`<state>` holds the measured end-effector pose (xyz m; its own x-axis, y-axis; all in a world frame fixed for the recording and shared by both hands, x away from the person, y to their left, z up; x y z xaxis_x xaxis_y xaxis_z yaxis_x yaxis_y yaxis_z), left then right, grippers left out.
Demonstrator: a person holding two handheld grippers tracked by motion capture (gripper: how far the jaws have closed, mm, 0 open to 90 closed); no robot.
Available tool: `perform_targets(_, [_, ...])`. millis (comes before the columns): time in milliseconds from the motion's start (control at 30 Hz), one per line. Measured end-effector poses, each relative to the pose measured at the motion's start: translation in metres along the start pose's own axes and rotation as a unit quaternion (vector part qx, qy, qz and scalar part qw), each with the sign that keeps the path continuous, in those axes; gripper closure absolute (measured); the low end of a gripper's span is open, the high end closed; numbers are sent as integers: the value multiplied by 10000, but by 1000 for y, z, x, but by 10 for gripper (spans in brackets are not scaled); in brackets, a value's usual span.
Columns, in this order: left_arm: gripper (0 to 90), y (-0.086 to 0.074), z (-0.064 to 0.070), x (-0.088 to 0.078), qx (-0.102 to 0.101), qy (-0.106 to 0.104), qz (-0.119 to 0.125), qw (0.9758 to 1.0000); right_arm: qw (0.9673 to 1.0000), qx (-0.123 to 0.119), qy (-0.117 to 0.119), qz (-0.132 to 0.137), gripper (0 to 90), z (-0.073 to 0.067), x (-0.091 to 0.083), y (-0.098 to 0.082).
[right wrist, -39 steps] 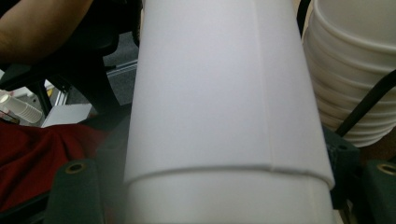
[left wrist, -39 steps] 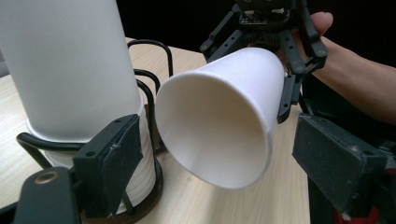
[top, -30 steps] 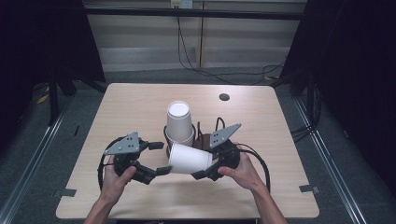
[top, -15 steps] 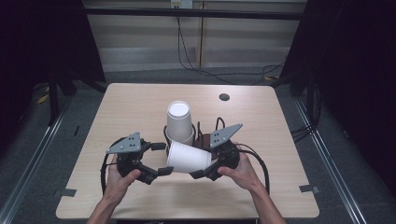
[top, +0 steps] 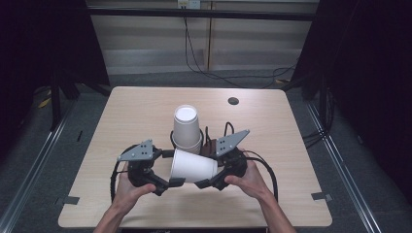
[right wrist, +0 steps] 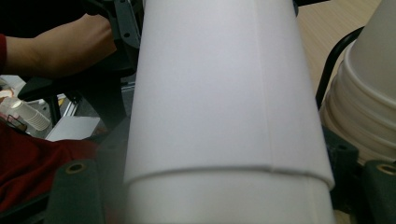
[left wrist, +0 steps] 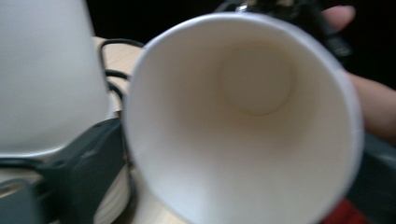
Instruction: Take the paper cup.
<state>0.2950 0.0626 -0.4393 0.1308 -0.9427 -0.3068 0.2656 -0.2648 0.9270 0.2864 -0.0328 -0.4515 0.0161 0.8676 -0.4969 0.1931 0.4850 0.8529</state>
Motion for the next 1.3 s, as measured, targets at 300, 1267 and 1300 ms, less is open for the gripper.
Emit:
perform_targets(300, [59, 1, 7, 6, -60, -303, 52, 9995, 9999, -86, 52, 2, 258, -7, 1, 3])
perform_targets(1267, [158, 6, 12, -9, 33, -322, -58, 9995, 9999, -33, 156, 65, 184, -5, 7, 3])
perform_targets(1300, [158, 6, 12, -9, 29, -310, -71, 9995, 9999, -32, 138, 60, 167, -5, 7, 3])
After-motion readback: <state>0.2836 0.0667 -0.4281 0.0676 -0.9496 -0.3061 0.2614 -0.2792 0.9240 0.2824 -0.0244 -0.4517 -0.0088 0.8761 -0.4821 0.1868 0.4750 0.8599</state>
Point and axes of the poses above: each handheld gripper's, and its own axes: x roughly forward along the jaws, y roughly out of its top, z roughly to its right, the point moved 10 cm from there along x, roughly forward along the jaws, and after that the axes turned 3 degrees about -x, right-handed, at the moved point
